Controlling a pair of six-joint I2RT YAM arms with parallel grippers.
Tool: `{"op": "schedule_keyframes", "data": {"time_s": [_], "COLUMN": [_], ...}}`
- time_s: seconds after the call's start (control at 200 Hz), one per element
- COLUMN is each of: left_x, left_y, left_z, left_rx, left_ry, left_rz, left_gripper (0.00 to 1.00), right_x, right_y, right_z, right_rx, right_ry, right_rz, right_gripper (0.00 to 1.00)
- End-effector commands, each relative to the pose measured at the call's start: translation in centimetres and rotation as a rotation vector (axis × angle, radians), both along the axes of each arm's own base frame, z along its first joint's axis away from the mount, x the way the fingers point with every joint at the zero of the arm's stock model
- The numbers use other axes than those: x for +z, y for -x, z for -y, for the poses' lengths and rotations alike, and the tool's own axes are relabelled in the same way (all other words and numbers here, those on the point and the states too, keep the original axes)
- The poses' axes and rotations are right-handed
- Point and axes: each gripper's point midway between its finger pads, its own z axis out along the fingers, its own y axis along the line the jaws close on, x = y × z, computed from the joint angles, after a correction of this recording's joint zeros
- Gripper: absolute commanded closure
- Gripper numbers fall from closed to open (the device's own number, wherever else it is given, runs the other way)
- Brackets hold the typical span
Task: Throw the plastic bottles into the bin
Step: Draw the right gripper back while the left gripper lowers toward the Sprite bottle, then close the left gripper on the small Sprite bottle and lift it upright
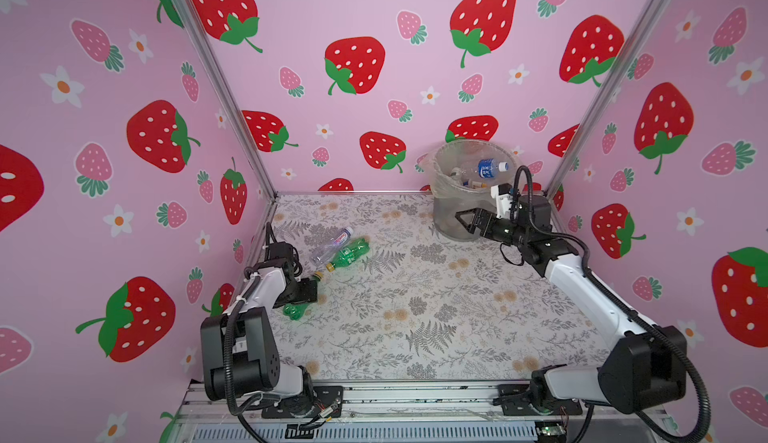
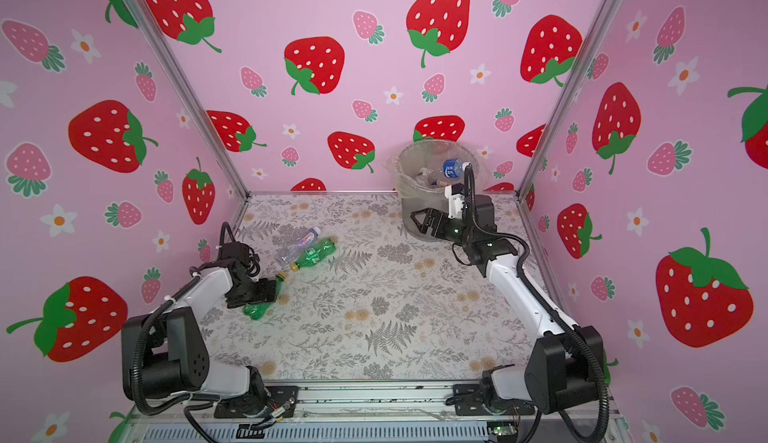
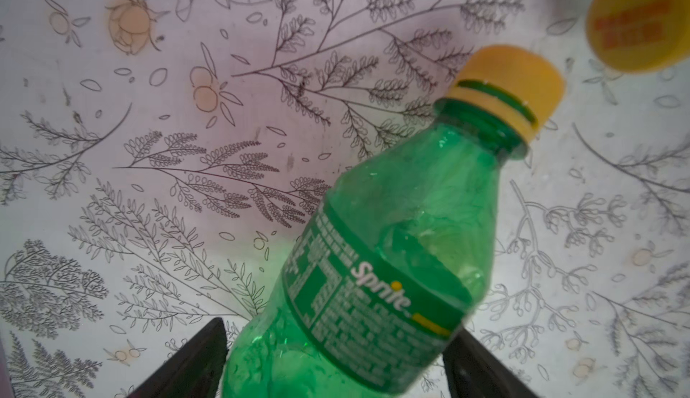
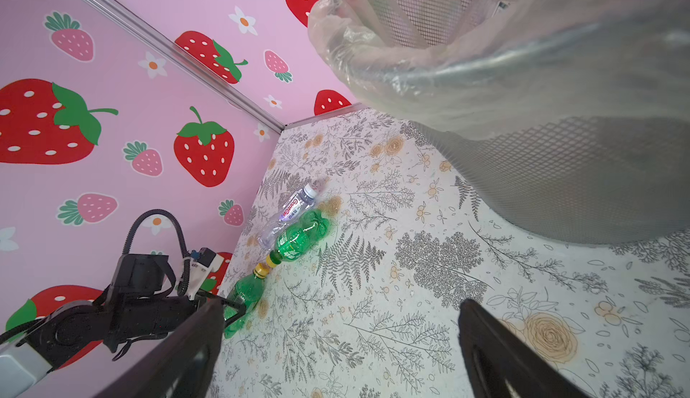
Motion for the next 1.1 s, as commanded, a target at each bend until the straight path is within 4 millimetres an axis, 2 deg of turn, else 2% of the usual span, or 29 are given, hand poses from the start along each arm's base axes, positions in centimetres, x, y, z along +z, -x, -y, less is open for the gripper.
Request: {"op": "schedule_keyframes", "data": {"time_s": [0.0,0.08,0.225,0.28,0.545,0.645,0.9,1.096], "left_x": [0.8,0.6,0.4,0.4,0.4,0.2,1.1,3.8], "left_y": [-0.4,-0.4,-0.4,-0.4,-0.6,-0.8,-1.0,-1.1], "left_z": [-0.3,-0.3,-0.8,-0.8,-0.7,-0.6,-0.6,-0.2], "left_rx": [-0.023,-0.02,-0.007,-0.007,0.008,0.019,0.046,0.052], "left_ry": [-0.028,-0.022,-0.048,-0.048,-0.038,-0.026,-0.018,-0.009], "left_rz": [-0.004,-0.017,-0.042,-0.043,-0.046,-0.057,-0.036,0.048], "left_gripper": [0.15,0.23,0.3,0.36,0.44,0.59,0.61,0.61], "right_x": [-0.3,-0.4,-0.3,-0.4,-1.2,-1.1,-0.2,-0.8], "right_y": [-0.1,-0.1,0.0,0.0,0.1,0.2,1.0,1.7], "right_z": [0.3,0.4,0.6,0.7,1.0,1.1,1.4,1.9], "right_rx": [0.001,-0.003,-0.002,-0.007,-0.014,-0.016,-0.016,-0.027], "right_ry": [-0.008,-0.01,-0.014,-0.013,-0.012,-0.013,-0.009,0.013], "right_rz": [0.0,-0.004,-0.005,-0.005,-0.024,-0.023,-0.011,-0.026], "right_gripper": [0.01,0.01,0.01,0.01,0.01,0.01,0.01,0.01]}}
